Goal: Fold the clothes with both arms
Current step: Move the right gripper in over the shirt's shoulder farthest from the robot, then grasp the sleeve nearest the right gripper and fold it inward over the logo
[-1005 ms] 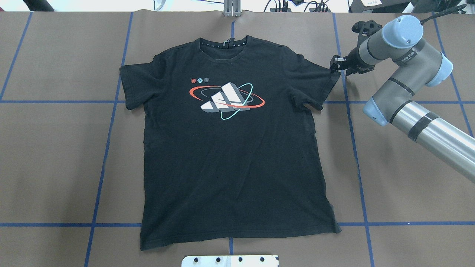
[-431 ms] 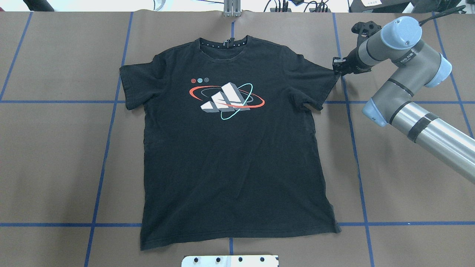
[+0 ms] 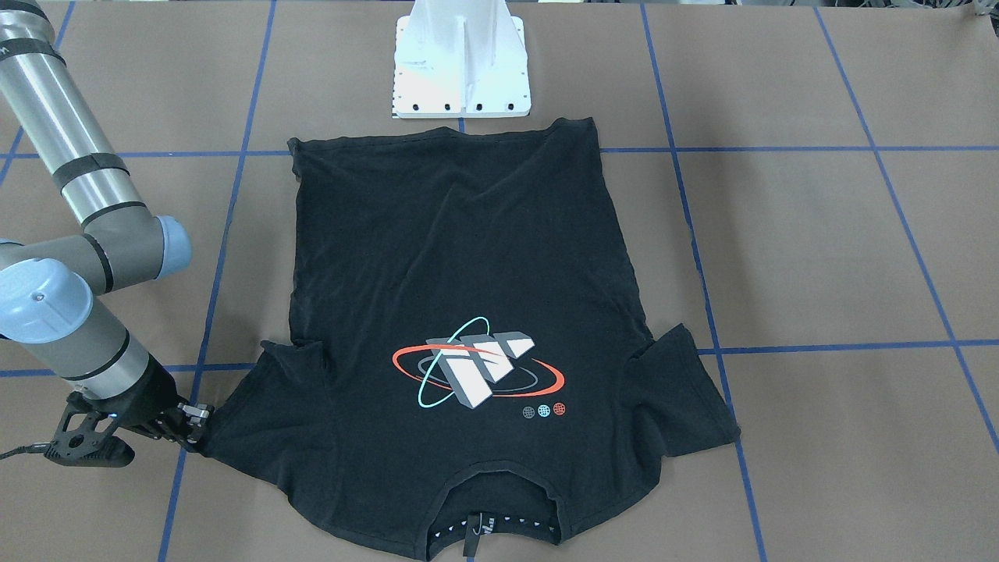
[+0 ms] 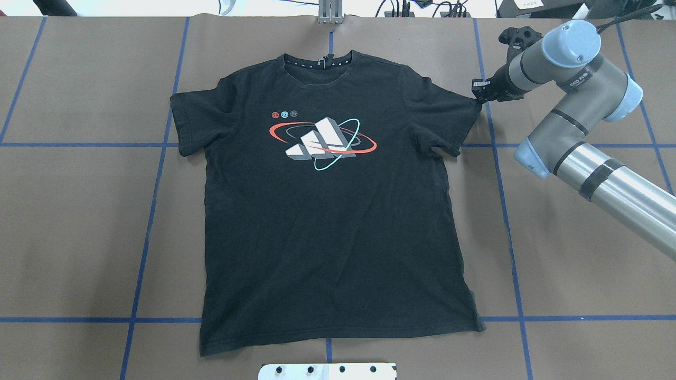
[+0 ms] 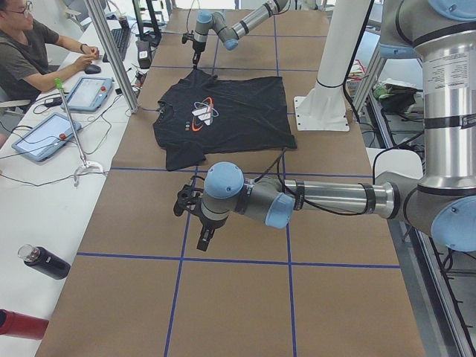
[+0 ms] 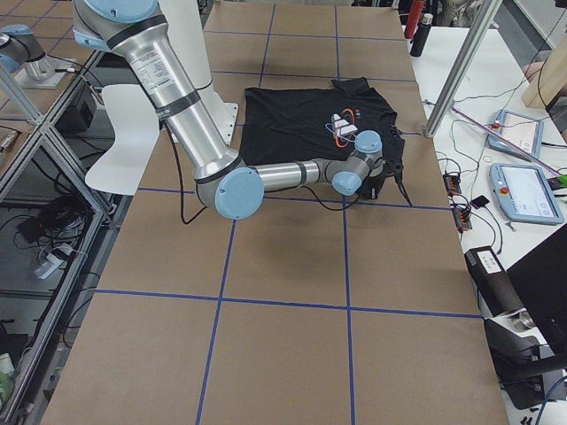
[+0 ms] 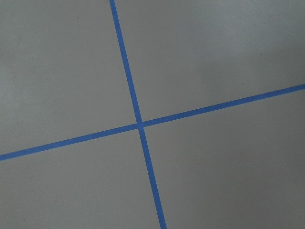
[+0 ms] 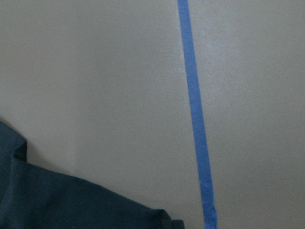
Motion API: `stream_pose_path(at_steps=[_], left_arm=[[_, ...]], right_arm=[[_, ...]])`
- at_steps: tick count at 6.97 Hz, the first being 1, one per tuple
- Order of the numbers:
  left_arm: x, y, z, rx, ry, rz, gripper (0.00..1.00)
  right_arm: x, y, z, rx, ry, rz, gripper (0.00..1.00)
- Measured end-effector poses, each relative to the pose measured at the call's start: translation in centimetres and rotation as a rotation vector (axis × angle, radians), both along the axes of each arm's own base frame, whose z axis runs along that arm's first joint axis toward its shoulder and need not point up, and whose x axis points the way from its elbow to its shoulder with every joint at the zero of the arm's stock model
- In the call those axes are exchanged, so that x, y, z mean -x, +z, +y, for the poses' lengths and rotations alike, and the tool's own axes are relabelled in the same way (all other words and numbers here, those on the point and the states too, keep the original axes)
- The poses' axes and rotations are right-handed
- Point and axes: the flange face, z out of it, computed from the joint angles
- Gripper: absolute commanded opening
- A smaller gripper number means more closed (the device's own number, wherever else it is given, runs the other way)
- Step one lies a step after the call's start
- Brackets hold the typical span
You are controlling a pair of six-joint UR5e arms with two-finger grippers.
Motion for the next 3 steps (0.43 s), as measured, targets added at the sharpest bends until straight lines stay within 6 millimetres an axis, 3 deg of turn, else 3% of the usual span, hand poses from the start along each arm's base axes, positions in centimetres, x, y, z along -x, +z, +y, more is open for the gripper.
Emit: stream_pose_path(at_steps=[1,3], left_arm=[[0.0,-0.5,0.0,-0.006,-0.001,0.0,1.0],[0.0,-1.6,0.0,-0.021,-0.005,0.002,1.0]], right_arm=[[0.1,-2.7,0.6,-0.032,-0.005,-0.035,0.0],[2.5,-7.6,2.4,-0.03,-0.004,-0.116,0.0]])
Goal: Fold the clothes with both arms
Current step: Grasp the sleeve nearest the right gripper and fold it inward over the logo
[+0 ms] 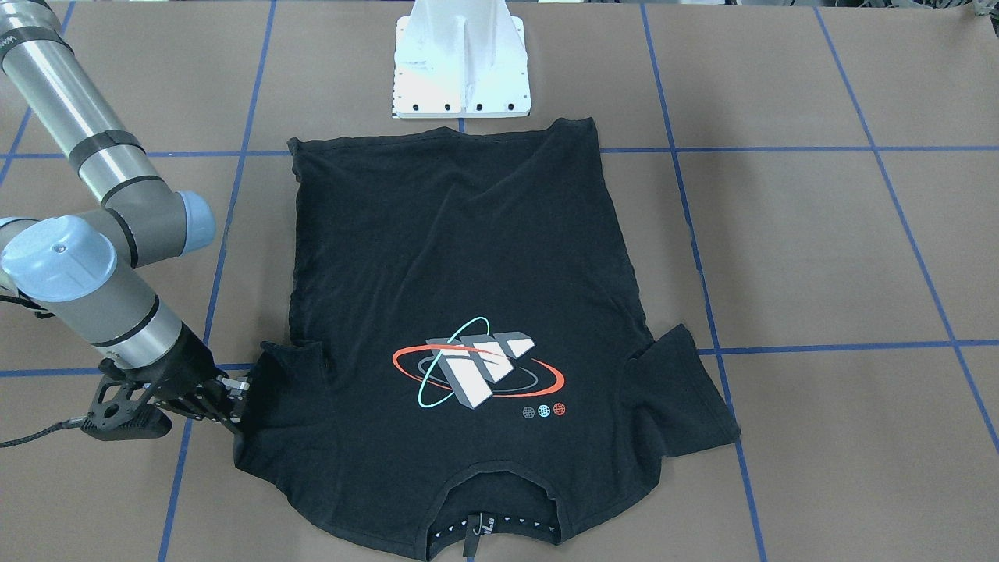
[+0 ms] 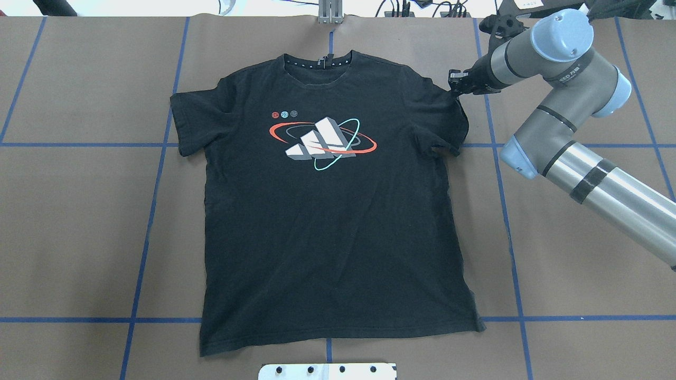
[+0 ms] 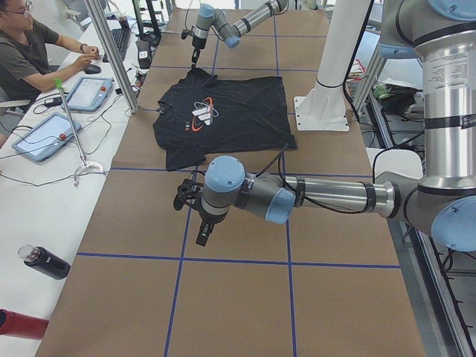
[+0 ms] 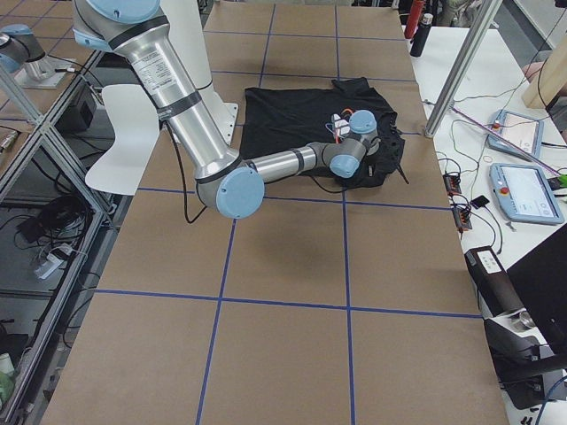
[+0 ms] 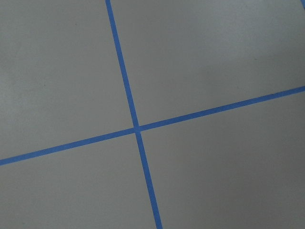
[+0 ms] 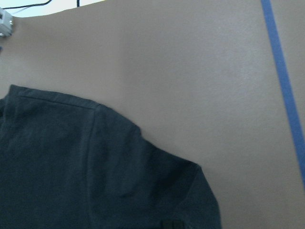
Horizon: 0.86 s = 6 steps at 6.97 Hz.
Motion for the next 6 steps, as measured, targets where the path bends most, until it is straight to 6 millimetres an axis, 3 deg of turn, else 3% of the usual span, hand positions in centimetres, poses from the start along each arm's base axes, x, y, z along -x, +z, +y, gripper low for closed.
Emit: stream_pose_path(at_steps=[2,3,4,6], left_arm=[[0.0,-0.3,0.0,-0.005,-0.001,0.0,1.0],[0.0,-0.3,0.0,-0.007,-0.001,0.0,1.0],[0.0,-0.4,0.0,-0.008,-0.001,0.0,1.0],[0.0,-0.4,0.0,-0.008,0.0,0.0,1.0]], right_arm=[[6.1,-6.4,2.2,0.056,-0.004,-0.063,0.0],[8.7,-8.7,2.8,0.067,0.003,-0.056,0.0],[10.6,-9.8,2.9,0.069,0.01,-0.041,0.0],[12.1,-10.2,2.6,0.069,0.025,-0.021,0.0]])
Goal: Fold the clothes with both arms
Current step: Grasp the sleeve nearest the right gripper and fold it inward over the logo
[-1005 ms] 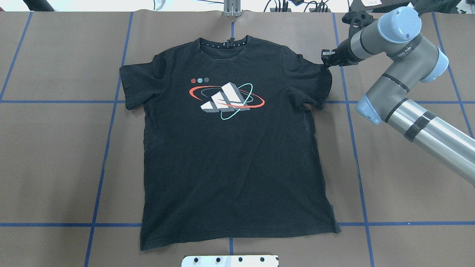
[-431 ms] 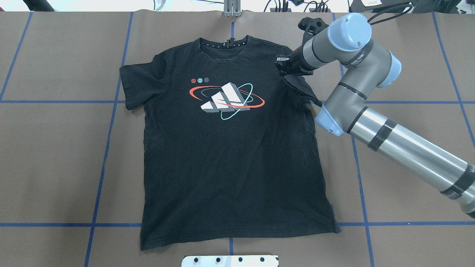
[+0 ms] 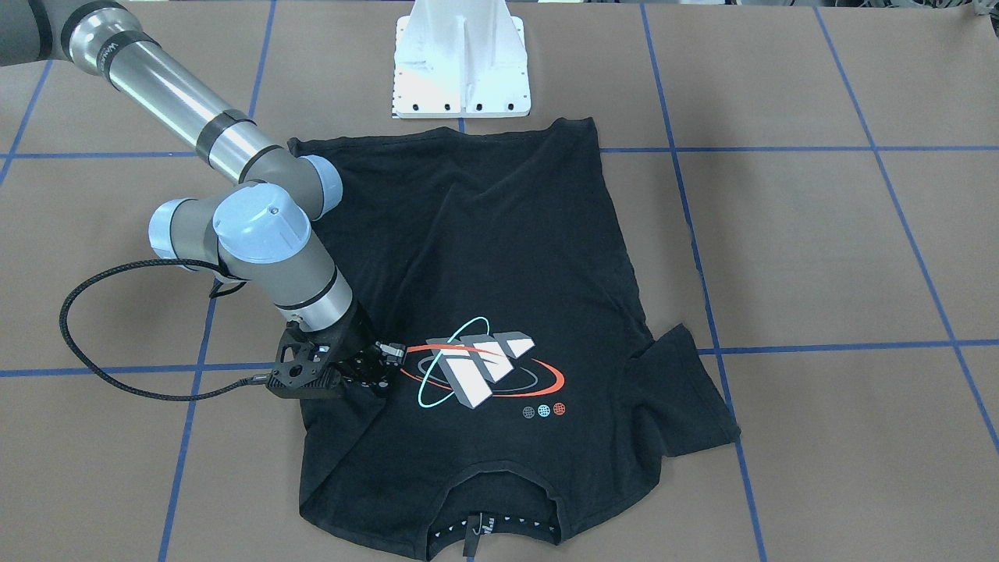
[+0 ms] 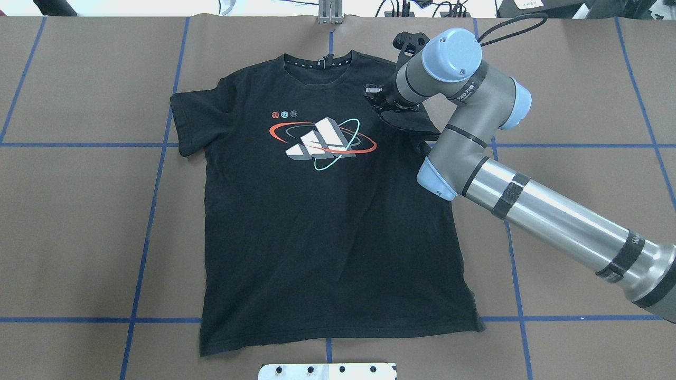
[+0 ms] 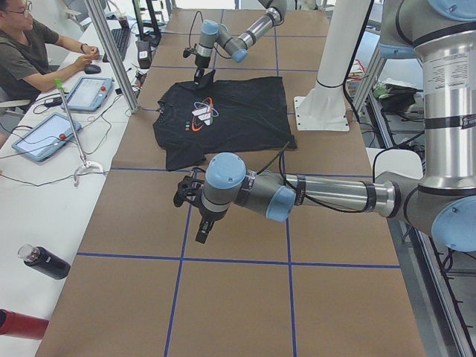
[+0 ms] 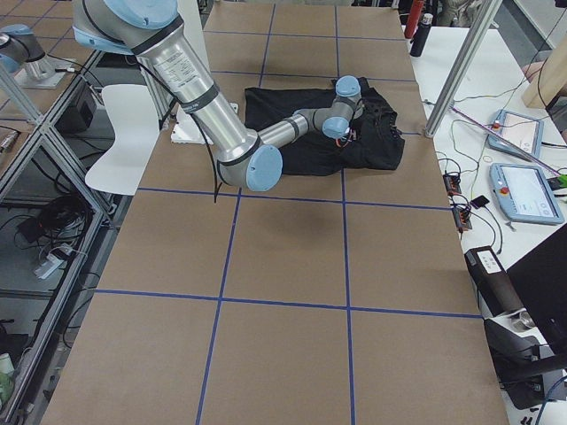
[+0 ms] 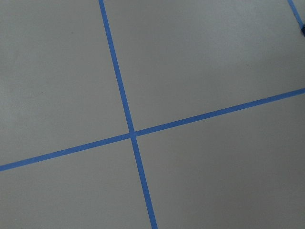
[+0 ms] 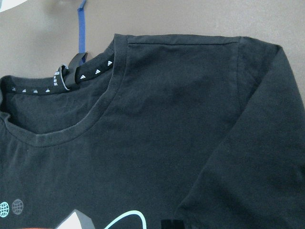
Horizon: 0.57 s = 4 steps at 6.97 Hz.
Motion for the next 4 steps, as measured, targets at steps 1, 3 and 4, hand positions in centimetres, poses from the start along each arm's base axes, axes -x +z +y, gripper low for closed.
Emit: stream_pose_path(at_steps=[1,3,4], left_arm=[[-0.03,-0.03,-0.03,0.0,0.0,0.0,1.0],[-0.05,-0.22,-0.06,-0.004,0.0,0.0,1.0],[-0.06,-0.38,-0.06,-0.007,0.0,0.0,1.0]], right_arm=[[0.41,-0.11,-0.26,-0.002,0.013,0.008,0.0],[1.11,-0.53,-0.75,0.009,0.045,0.013,0.0],[1.28,-0.95,-0.86,0.022,0.058,0.005,0.0]])
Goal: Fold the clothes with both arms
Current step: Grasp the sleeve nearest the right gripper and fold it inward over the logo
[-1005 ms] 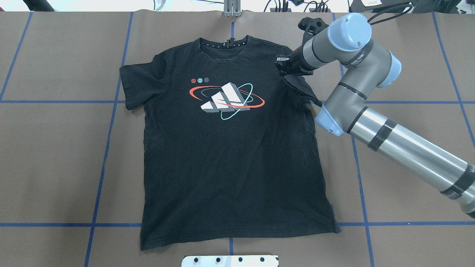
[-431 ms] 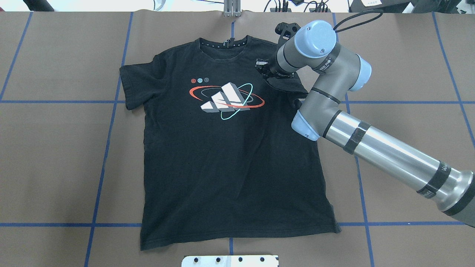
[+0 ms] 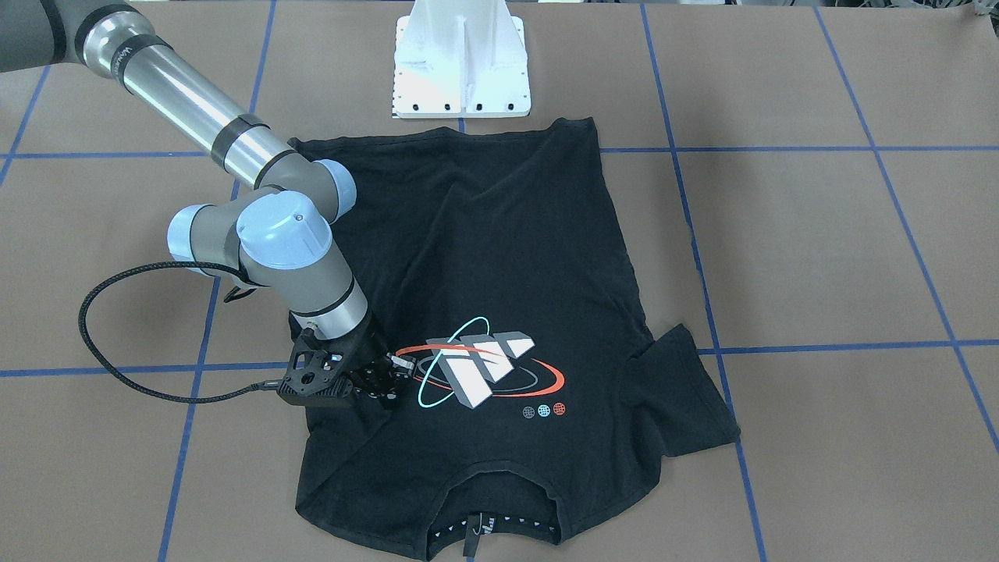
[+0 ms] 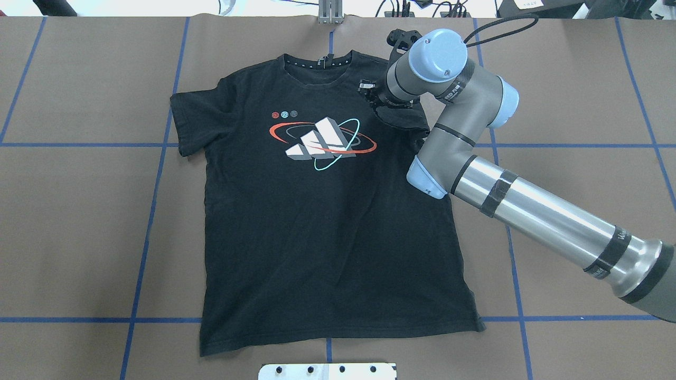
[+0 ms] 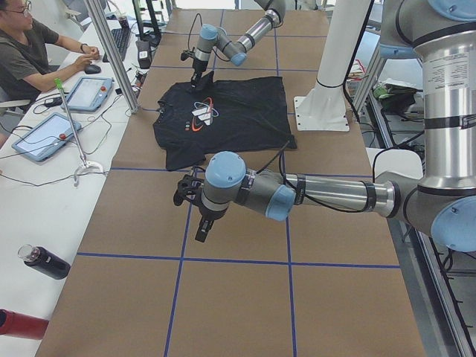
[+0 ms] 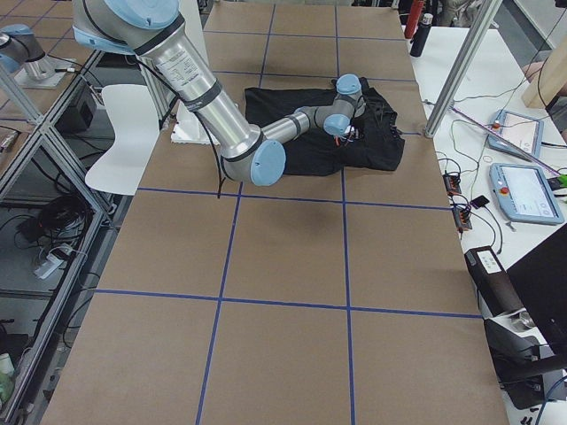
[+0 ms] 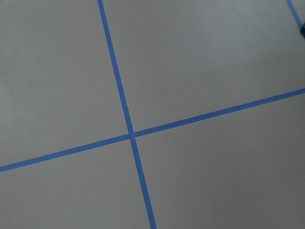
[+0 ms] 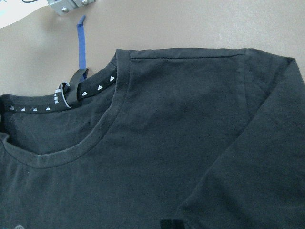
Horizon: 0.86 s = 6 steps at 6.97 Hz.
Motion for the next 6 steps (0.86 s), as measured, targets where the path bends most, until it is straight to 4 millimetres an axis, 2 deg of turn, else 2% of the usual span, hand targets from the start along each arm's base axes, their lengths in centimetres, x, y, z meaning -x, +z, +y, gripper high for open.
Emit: stream_pose_path(at_steps=[4,5,6], left_arm=[[0.0,-0.3,0.0,-0.005,0.0,0.0,1.0],[0.0,-0.5,0.0,-0.007,-0.001,0.0,1.0],[0.0,-0.7,0.0,-0.009,-0.001,0.0,1.0]], right_arm=[[0.9,-2.6,-0.5,0.046,0.057,-0.042,0.0],[1.1,-2.8,-0.7,0.047,0.067,-0.041,0.1],[1.2,-3.0,-0.9,0.047,0.078,-0.038,0.99]])
